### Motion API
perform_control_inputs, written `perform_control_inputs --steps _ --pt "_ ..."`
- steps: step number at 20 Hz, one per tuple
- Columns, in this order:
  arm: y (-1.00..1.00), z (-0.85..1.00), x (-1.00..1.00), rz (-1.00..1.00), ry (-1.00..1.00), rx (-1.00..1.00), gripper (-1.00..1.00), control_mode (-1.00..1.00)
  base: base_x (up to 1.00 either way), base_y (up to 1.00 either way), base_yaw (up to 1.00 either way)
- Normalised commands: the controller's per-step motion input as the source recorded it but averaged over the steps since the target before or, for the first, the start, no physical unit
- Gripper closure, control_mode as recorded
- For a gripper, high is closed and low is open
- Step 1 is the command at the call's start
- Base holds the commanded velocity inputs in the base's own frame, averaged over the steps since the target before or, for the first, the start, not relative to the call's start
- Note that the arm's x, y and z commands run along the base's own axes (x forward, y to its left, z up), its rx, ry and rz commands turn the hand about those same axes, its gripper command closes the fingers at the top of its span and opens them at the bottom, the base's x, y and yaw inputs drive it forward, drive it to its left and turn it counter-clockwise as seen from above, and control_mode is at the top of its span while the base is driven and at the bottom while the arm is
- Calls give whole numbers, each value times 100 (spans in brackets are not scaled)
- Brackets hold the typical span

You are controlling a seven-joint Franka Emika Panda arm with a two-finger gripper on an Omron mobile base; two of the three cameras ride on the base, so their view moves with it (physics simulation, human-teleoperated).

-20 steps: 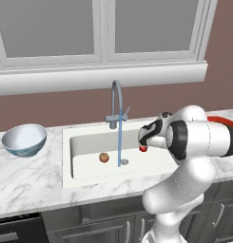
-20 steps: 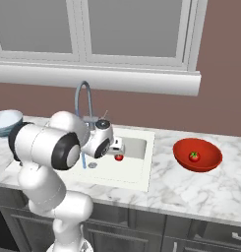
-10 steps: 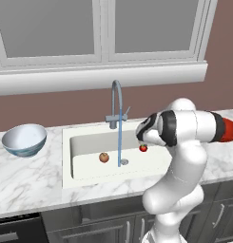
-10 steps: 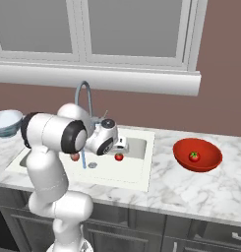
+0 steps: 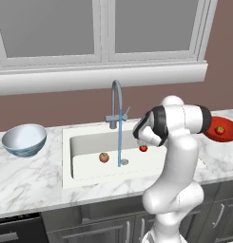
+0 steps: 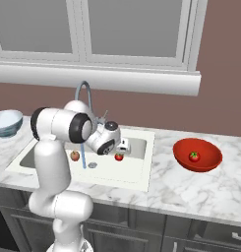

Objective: Pick the tomatos from the sink and place them in one bowl. Place the peach in the other bowl. Then turn off the sink faucet.

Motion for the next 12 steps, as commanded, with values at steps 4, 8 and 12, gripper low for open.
perform_control_inputs --steps 4,8,12 --pt "0 -30 22 0 0 0 -100 -100 0 0 0" --pt "0 -23 34 0 0 0 -100 -100 0 0 0" --pt "0 -21 36 0 0 0 -100 -100 0 0 0"
